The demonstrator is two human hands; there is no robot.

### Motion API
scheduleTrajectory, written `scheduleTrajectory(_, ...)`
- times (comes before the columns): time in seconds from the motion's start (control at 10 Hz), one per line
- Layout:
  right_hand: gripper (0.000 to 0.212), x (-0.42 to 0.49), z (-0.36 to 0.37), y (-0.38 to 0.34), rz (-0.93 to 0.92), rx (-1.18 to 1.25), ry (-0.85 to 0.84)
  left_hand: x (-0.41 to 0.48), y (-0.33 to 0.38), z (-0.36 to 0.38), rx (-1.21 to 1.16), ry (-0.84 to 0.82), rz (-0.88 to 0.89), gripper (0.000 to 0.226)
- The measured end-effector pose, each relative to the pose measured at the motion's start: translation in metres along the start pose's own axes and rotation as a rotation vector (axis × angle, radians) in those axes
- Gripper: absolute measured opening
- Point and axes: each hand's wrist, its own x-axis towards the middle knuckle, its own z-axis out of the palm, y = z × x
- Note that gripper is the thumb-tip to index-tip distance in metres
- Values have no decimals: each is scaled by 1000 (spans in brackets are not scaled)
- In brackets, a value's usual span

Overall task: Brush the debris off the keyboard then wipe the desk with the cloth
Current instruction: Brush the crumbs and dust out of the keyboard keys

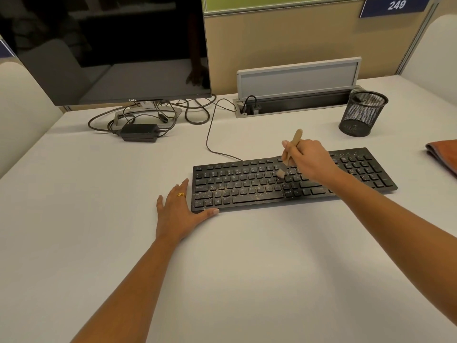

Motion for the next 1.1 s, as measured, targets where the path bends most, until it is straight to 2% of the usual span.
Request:
scheduleTrajectory(0.3, 47, -3, 8, 5, 52, 95, 73, 0, -1, 0, 4, 8, 7, 122)
scheduleTrajectory(0.5, 45, -5, 5, 7, 55, -13, 88, 1, 1, 0, -4, 3, 7, 122)
scheduleTrajectory(0.6, 47, -2, 4, 6, 59, 16, 95, 0, 1, 0, 1, 2, -1, 119)
scheduleTrajectory(0.8, 48, -6, 2, 2, 24, -61, 37, 1, 1, 1, 11, 14, -3, 114)
scheduleTrajectory(1.1, 45, -6, -1, 4, -24, -33, -13, 1, 1, 1, 13, 19, -1, 114)
